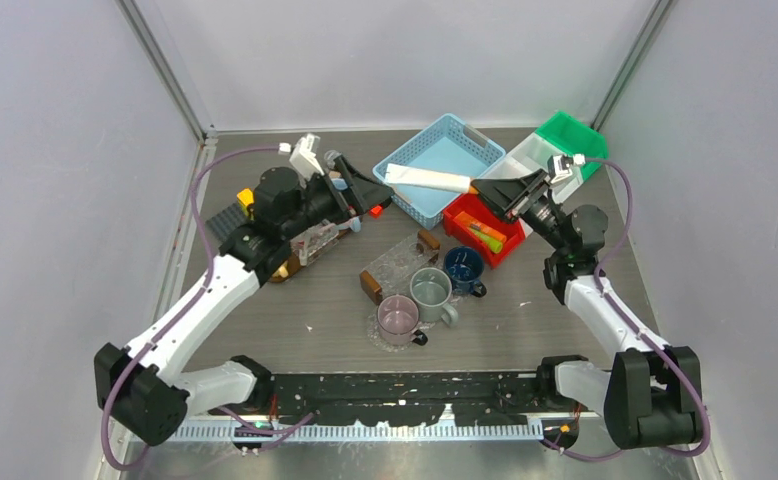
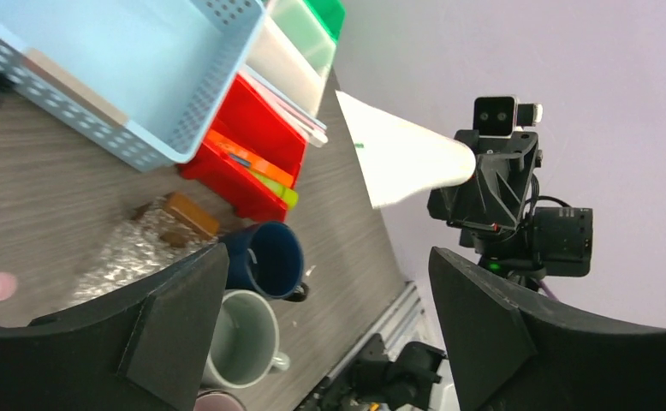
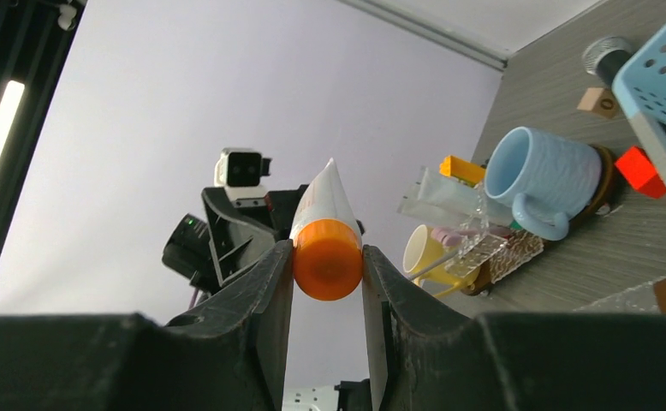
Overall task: Prepare toiletry sets of a toothbrush and toothpaste on the tray
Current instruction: Pick up the toothpaste from the storage box, then place the toothpaste in the toothpaste holder, then pick up the toothpaste from the storage box.
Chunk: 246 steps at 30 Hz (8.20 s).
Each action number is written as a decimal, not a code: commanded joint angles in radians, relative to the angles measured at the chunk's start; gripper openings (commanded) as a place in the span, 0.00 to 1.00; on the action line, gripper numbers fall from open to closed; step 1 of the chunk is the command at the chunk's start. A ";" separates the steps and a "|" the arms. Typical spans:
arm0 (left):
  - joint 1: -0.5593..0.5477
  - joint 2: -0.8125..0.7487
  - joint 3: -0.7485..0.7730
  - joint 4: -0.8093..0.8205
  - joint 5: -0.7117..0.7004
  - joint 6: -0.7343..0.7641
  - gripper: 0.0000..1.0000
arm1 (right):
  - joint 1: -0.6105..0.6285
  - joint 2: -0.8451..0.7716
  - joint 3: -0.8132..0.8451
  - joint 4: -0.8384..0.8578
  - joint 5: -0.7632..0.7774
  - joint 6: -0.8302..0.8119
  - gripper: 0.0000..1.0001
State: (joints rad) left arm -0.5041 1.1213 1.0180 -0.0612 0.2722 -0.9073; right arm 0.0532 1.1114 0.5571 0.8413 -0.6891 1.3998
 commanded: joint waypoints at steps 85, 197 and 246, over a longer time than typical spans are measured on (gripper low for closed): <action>-0.300 0.141 0.473 -0.557 -0.451 0.487 0.00 | 0.212 -0.338 0.251 -1.230 0.748 -0.809 1.00; -0.175 -0.287 0.045 -0.356 -0.753 0.957 1.00 | 0.116 0.310 0.520 -1.315 0.656 -0.988 0.81; -0.168 -0.367 -0.121 -0.246 -0.739 0.999 1.00 | 0.109 0.587 0.768 -1.619 0.670 -1.474 0.01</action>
State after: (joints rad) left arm -0.6781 0.7643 0.8932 -0.3664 -0.4850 0.0879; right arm 0.1623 1.8118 1.3254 -0.7464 -0.0490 -0.0597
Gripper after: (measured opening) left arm 0.995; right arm 0.091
